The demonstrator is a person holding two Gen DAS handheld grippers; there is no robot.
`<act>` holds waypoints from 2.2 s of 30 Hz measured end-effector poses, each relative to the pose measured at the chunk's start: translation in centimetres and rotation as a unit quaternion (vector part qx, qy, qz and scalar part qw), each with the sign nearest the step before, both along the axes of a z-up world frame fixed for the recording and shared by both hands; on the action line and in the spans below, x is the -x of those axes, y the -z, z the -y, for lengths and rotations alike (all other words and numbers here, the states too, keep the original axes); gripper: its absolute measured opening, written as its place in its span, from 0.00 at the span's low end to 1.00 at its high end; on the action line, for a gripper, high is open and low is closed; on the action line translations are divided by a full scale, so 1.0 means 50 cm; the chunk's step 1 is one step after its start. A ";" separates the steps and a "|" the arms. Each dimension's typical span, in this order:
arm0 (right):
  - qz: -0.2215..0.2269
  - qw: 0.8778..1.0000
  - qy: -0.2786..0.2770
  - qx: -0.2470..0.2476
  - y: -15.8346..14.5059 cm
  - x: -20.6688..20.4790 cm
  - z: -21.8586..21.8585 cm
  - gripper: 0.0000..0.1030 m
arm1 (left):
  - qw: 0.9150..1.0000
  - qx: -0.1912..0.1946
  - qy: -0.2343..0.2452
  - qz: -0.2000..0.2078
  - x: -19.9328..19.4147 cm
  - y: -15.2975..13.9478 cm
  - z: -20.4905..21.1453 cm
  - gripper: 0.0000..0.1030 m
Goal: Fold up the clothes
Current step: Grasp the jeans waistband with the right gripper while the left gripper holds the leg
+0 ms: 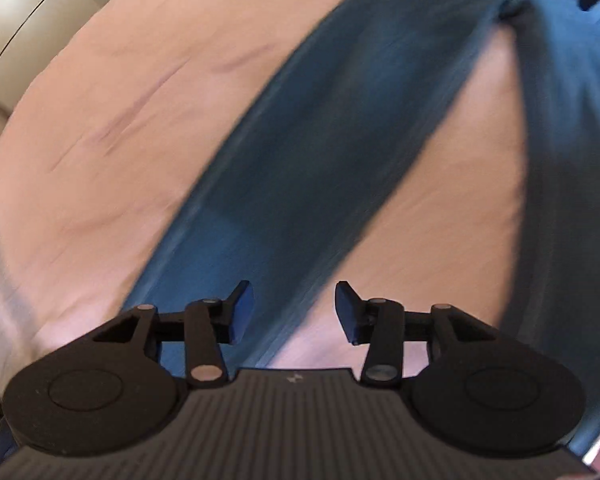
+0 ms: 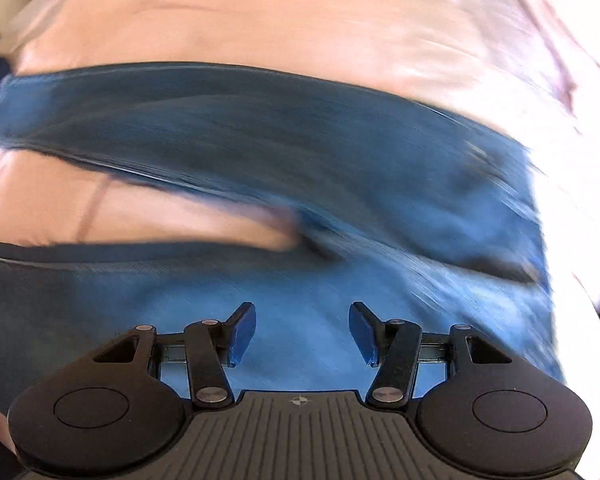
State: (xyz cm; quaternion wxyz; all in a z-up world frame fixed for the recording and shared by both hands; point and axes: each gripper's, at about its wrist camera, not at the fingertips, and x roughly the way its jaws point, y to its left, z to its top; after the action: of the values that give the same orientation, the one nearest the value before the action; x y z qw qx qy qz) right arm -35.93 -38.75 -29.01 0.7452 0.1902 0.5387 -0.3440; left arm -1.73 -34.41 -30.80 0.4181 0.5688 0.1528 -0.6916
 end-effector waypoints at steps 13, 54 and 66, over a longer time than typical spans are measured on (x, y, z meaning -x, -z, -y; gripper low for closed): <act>0.112 0.992 0.034 -0.057 0.012 0.390 0.290 0.54 | 0.993 -0.007 0.016 -0.113 0.613 0.020 0.062 0.42; 0.254 0.941 -0.116 -0.189 0.146 0.387 0.547 0.36 | 0.999 -0.025 0.005 -0.022 0.886 0.163 0.175 0.48; 0.259 0.946 -0.069 -0.182 0.090 0.442 0.557 0.03 | 0.998 -0.012 -0.005 -0.054 0.928 0.146 0.243 0.46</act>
State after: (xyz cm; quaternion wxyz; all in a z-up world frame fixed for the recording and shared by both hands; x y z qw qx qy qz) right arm -58.02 -66.60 -33.52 0.8336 0.3672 0.3927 -0.1269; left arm -48.14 -46.58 -38.11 0.4057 0.5347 0.1859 -0.7176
